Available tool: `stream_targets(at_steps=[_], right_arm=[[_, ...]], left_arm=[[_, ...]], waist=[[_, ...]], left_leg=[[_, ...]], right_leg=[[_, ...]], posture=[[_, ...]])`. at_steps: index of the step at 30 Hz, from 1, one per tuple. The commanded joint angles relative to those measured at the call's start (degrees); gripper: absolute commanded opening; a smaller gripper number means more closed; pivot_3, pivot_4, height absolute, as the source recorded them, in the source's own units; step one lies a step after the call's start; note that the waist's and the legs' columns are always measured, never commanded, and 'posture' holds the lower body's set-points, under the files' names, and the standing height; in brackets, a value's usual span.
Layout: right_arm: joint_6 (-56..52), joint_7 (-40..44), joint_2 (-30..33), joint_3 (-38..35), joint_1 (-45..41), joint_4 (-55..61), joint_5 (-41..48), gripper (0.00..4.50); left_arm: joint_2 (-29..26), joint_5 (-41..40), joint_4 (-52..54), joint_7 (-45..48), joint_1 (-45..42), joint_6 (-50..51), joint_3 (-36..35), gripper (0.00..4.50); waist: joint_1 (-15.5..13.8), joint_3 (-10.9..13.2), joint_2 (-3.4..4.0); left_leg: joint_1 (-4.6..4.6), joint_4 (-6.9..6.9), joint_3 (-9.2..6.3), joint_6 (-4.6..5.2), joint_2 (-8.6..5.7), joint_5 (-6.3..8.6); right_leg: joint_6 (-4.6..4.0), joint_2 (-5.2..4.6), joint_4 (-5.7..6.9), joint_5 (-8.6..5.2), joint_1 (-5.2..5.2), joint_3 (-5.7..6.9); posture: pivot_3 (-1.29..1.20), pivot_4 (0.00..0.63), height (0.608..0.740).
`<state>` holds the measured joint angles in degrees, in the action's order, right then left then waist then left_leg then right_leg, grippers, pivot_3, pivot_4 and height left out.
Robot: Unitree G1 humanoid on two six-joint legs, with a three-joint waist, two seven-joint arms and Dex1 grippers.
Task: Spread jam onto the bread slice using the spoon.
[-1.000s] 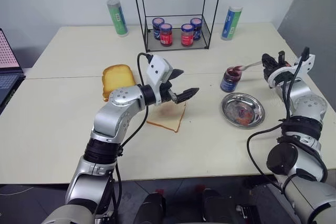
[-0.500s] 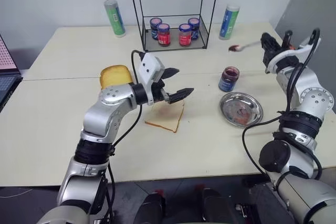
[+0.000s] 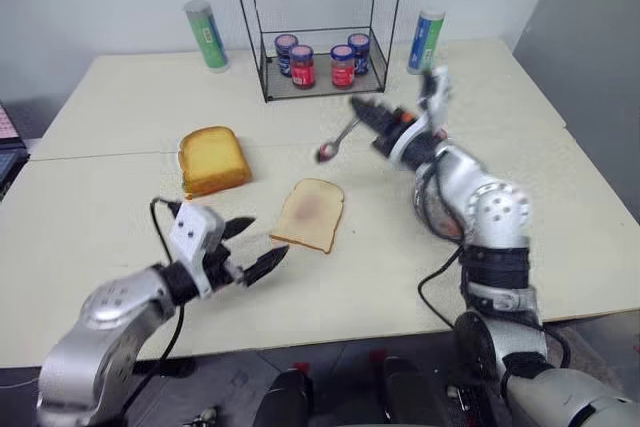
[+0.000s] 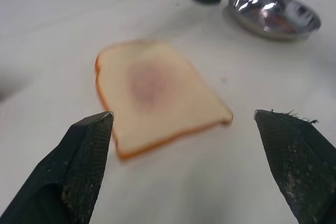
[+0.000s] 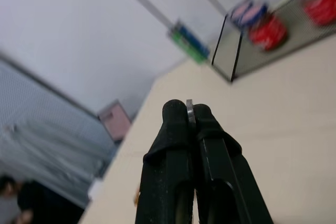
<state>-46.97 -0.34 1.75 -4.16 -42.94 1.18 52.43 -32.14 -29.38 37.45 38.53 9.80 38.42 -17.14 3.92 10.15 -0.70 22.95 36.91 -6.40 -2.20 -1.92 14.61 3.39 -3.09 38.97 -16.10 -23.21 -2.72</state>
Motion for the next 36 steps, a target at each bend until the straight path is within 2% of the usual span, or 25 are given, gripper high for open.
stream_targets(at_steps=[1, 9, 22, 32, 36], right_arm=[[5.4, 6.7, -0.7, 4.9, 2.8, 1.7, -5.8, 0.03], [16.7, 17.2, 1.1, 12.8, 6.0, -5.7, -20.6, 0.03], [25.1, 21.6, 2.9, 10.9, 6.0, -10.5, -30.5, 0.03], [18.7, 19.1, 1.3, 4.4, 3.1, -7.3, -26.1, 0.03], [6.1, 12.4, -4.5, -5.7, 1.8, -6.9, -12.1, 0.03]], left_arm=[[2.4, 0.2, 6.0, -3.6, 4.8, -2.3, -0.8, 4.5], [5.0, 1.1, 8.1, -8.8, 5.3, -3.1, 2.6, 4.5], [3.2, 0.6, 5.2, -8.6, 0.5, -3.1, 4.4, 4.5], [2.3, 0.5, 3.1, -7.2, -2.0, -3.6, 5.8, 4.5], [1.8, 0.2, 3.0, -6.9, -2.3, -3.6, 5.5, 4.5]], waist=[[-0.7, 0.0, -0.01], [-1.7, 0.0, -0.05], [-1.8, 0.0, -0.05], [-2.0, 0.0, -0.05], [-1.8, 0.0, -0.05]], left_leg=[[-0.05, 0.01, 0.01, 0.0, -0.01, 0.0], [-0.1, 0.02, 0.08, -0.01, -0.07, 0.0], [-0.08, 0.01, 0.03, -0.02, -0.29, -0.01], [-0.08, 0.0, 0.04, -0.02, -0.29, -0.01], [-0.08, -0.02, -0.02, -0.02, -0.22, -0.01]], right_leg=[[0.0, 0.0, 0.0, 0.0, 0.06, 0.0], [0.01, 0.03, 0.01, 0.01, 0.09, 0.06], [0.0, 0.04, 0.02, 0.01, 0.07, 0.06], [0.0, 0.04, 0.02, 0.01, 0.06, 0.06], [-0.01, 0.04, 0.02, 0.01, 0.03, 0.04]], posture=[[0.0, 0.15, 0.74], [0.0, 0.15, 0.74], [0.0, 0.15, 0.74], [0.0, 0.15, 0.74], [0.0, 0.15, 0.74]])
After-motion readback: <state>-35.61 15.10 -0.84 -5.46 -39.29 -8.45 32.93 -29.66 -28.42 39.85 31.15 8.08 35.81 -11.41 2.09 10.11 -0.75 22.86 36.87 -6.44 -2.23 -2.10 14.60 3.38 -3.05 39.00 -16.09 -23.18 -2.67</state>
